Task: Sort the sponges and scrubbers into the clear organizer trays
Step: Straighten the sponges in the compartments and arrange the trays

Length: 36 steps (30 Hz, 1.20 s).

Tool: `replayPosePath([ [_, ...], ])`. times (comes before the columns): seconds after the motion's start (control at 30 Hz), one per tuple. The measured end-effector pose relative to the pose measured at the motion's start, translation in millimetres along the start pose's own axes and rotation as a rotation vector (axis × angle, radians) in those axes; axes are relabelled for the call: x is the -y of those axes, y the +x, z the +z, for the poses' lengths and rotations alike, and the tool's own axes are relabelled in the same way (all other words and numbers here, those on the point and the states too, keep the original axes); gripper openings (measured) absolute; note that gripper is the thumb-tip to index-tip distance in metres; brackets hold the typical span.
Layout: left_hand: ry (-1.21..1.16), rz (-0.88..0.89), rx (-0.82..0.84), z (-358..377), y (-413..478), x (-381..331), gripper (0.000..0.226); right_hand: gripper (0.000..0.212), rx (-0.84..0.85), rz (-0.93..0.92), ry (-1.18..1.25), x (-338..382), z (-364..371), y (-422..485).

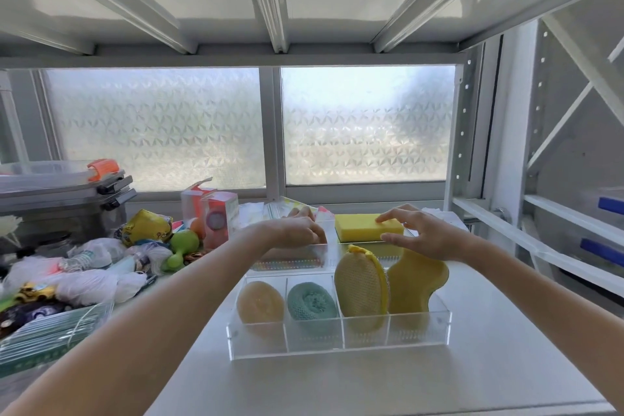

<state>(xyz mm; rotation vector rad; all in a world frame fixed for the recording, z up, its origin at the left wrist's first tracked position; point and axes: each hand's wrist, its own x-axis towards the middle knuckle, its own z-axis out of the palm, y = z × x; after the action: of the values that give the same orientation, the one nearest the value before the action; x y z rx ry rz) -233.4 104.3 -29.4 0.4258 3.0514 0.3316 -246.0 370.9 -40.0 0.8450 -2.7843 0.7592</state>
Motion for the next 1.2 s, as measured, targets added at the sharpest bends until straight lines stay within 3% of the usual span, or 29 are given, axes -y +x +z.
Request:
replayPosePath([
  [0.2, -0.050, 0.064, -0.023, -2.0, -7.9, 2.4, 0.034, 0.045, -0.003, -0.008, 0.003, 0.4, 0.2, -2.8],
  [0.37, -0.113, 0.109, -0.269, -12.8, -25.1, 27.7, 0.026, 0.042, -0.040, -0.029, -0.002, 3.5, 0.1, -9.7],
  [0.67, -0.089, 0.081, -0.339, -4.0, -41.6, 37.4, 0.017, 0.044, -0.040, 0.017, -0.020, 13.1, -0.9, -18.7],
  [0.83, -0.145, 0.094, -0.545, -8.2, -72.9, 26.1, 0.019, 0.033, -0.291, -0.142, 0.159, 36.3, -3.3, -46.4],
  [0.9, -0.186, 0.100, -0.610, -8.2, -94.5, 20.1, 0.018, 0.037, -0.263, -0.170, 0.233, 49.9, 7.0, -57.8],
  [1.0, -0.211, 0.103, -0.563, -0.5, -128.3, 17.0, 0.019, 0.048, -0.160, -0.159, 0.194, 60.6, 30.6, -65.0],
  [1.13, -0.246, 0.031, -0.416, 26.1, -154.2, 25.8, 0.025, 0.039, -0.217, -0.136, 0.093, 58.9, 41.0, -62.5],
  [1.2, -0.291, 0.006, -0.420, 35.3, -156.7, 30.5, 0.027, 0.034, -0.213, -0.111, 0.083, 57.8, 39.3, -62.1],
])
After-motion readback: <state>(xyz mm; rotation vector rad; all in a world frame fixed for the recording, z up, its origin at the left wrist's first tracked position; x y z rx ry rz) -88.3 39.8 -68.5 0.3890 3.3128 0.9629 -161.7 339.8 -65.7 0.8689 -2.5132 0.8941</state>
